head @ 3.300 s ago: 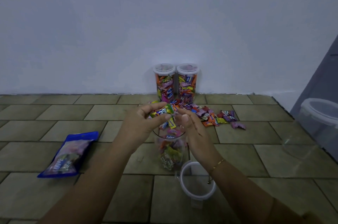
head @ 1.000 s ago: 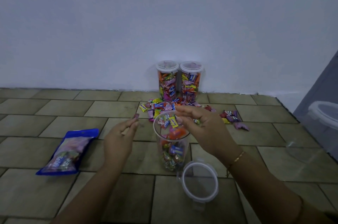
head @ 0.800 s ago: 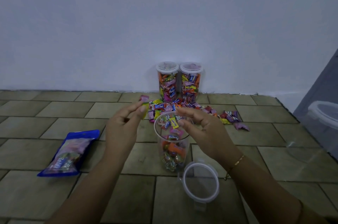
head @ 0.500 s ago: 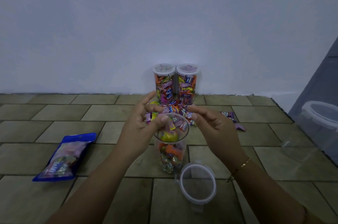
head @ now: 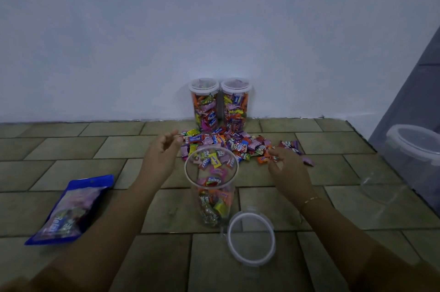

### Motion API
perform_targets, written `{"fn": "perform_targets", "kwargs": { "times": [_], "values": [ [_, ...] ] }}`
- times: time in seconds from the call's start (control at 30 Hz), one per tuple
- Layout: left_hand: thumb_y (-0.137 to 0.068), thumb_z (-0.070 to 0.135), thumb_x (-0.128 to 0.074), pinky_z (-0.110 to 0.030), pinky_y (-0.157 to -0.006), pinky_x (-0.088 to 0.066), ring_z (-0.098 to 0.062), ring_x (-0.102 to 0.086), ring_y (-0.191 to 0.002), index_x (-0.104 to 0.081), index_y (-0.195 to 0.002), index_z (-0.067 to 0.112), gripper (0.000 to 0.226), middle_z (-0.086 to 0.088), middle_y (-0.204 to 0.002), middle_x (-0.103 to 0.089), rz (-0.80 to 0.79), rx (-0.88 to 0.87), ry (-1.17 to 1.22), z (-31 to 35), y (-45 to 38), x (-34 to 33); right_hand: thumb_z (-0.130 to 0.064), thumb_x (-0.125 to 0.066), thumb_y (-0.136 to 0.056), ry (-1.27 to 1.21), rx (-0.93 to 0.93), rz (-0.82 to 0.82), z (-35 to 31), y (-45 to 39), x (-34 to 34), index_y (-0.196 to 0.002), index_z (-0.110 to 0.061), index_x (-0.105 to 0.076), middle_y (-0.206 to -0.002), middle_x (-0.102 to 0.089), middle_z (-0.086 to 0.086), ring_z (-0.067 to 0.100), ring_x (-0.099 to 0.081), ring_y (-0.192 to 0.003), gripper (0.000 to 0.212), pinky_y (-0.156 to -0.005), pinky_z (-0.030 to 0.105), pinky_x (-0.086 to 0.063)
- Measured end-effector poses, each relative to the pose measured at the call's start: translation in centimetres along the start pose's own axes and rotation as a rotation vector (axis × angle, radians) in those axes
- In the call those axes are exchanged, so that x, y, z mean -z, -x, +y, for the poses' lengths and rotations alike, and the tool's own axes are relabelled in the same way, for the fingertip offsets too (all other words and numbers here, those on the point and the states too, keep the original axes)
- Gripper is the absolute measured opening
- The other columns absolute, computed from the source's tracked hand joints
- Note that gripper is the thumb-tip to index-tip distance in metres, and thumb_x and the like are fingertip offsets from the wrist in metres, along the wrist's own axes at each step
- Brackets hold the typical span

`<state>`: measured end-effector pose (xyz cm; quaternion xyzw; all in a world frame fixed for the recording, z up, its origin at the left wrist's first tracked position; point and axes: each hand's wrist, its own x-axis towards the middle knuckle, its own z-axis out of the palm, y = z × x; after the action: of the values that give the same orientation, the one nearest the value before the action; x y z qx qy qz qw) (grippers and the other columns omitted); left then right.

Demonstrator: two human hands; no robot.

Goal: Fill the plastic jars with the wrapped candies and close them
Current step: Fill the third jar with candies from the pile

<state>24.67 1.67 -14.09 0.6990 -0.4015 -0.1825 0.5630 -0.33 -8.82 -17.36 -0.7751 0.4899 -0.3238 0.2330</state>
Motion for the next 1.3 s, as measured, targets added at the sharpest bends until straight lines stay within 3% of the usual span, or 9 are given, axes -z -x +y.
{"fn": "perform_targets", "kwargs": {
  "times": [0.17, 0.27, 0.4, 0.5, 0.67, 0.8, 1.0, 1.13, 1.3],
  "values": [
    [-0.089, 0.028, -0.063, -0.027, -0.084, -0.04, -0.011, -0.047, -0.104, -0.053, -0.128, 0.016, 0.042, 0.003, -0.118, -0.054, -0.204, 0.046, -0.301, -3.3, -3.1, -0.6, -0.039, -0.061, -0.084, 0.292, -0.177, -0.03, 4.0, -3.0, -0.8, -0.14, -0.016, -0.039, -0.147, -0.033, 0.014, 0.03, -0.022, -0.139, 0.064, -0.116, 0.042, -0.018],
    [-0.071, 0.077, -0.052, -0.042, -0.099, -0.044, -0.019, -0.052, -0.113, -0.055, -0.118, 0.029, 0.068, 0.0, -0.124, -0.057, -0.273, -0.055, -0.336, -4.4, -3.9, -0.8, -0.062, -0.057, -0.079, 0.352, -0.278, -0.105, 4.8, -4.1, -0.7, -0.147, -0.015, -0.019, -0.155, -0.013, 0.015, 0.034, -0.005, -0.143, 0.091, -0.118, 0.044, -0.007],
    [-0.037, 0.104, -0.025, -0.042, -0.116, -0.019, -0.024, -0.019, -0.142, -0.027, -0.145, 0.021, 0.136, -0.005, -0.151, -0.029, -0.361, -0.084, -0.55, -5.2, -5.4, -1.5, -0.076, -0.055, -0.068, 0.349, -0.315, -0.152, 5.3, -5.2, -0.9, -0.15, -0.02, -0.007, -0.156, -0.003, 0.014, 0.036, 0.002, -0.143, 0.109, -0.118, 0.048, -0.007],
    [-0.03, 0.103, -0.037, -0.048, -0.118, -0.014, -0.026, -0.009, -0.146, -0.007, -0.152, 0.023, 0.149, -0.004, -0.158, -0.014, -0.393, 0.002, -0.567, -6.1, -6.3, -2.1, -0.077, -0.054, -0.068, 0.345, -0.306, -0.204, 5.5, -5.9, -1.3, -0.148, -0.029, -0.011, -0.157, -0.001, 0.012, 0.037, 0.001, -0.143, 0.103, -0.117, 0.049, -0.012],
    [-0.036, 0.095, -0.054, -0.05, -0.117, -0.017, -0.022, -0.007, -0.146, -0.003, -0.15, 0.033, 0.139, 0.0, -0.159, -0.009, -0.51, 0.019, -0.604, -6.8, -6.6, -3.0, -0.065, -0.051, -0.081, 0.346, -0.259, -0.223, 5.4, -5.8, -2.8, -0.144, -0.032, -0.028, -0.156, -0.013, 0.008, 0.036, -0.011, -0.141, 0.074, -0.116, 0.045, -0.019],
    [-0.04, 0.102, -0.031, -0.028, -0.103, -0.031, -0.021, -0.039, -0.129, -0.043, -0.14, 0.021, 0.129, -0.006, -0.138, -0.042, -0.52, -0.076, -0.668, -7.6, -5.9, -2.6, -0.034, -0.062, -0.087, 0.218, -0.13, -0.073, 4.9, -4.6, -3.6, -0.124, -0.014, -0.056, -0.133, -0.047, 0.014, 0.031, -0.045, -0.117, 0.043, -0.099, 0.036, -0.039],
    [-0.085, 0.031, -0.068, -0.025, -0.073, -0.04, -0.02, -0.061, -0.095, -0.068, -0.089, 0.031, 0.005, 0.003, -0.092, -0.065, -0.268, -0.058, -0.408, -6.3, -2.6, -1.3, 0.003, -0.061, -0.082, 0.089, 0.008, 0.025, 4.4, -2.6, -3.3, -0.106, 0.0, -0.065, -0.112, -0.056, 0.017, 0.031, -0.056, -0.101, 0.024, -0.086, 0.026, -0.04],
    [-0.079, 0.022, -0.07, -0.033, -0.085, -0.047, -0.018, -0.06, -0.093, -0.064, -0.091, 0.039, 0.022, 0.003, -0.091, -0.067, -0.149, -0.111, -0.266, -6.1, -0.1, -0.6, 0.001, -0.056, -0.088, 0.013, -0.005, 0.059, 3.2, -1.5, -2.4, -0.11, -0.005, -0.064, -0.116, -0.056, 0.012, 0.022, -0.053, -0.102, 0.025, -0.083, 0.017, -0.033],
    [-0.085, 0.016, -0.066, -0.043, -0.085, -0.054, -0.016, -0.064, -0.093, -0.073, -0.096, 0.032, 0.02, 0.012, -0.095, -0.069, 0.037, 0.052, -0.266, -7.5, 0.7, 0.2, -0.008, -0.055, -0.091, -0.12, -0.023, 0.089, 0.3, -1.1, -1.1, -0.114, -0.009, -0.061, -0.108, -0.061, 0.007, 0.014, -0.052, -0.092, 0.025, -0.079, 0.026, -0.042]
  ]
}}
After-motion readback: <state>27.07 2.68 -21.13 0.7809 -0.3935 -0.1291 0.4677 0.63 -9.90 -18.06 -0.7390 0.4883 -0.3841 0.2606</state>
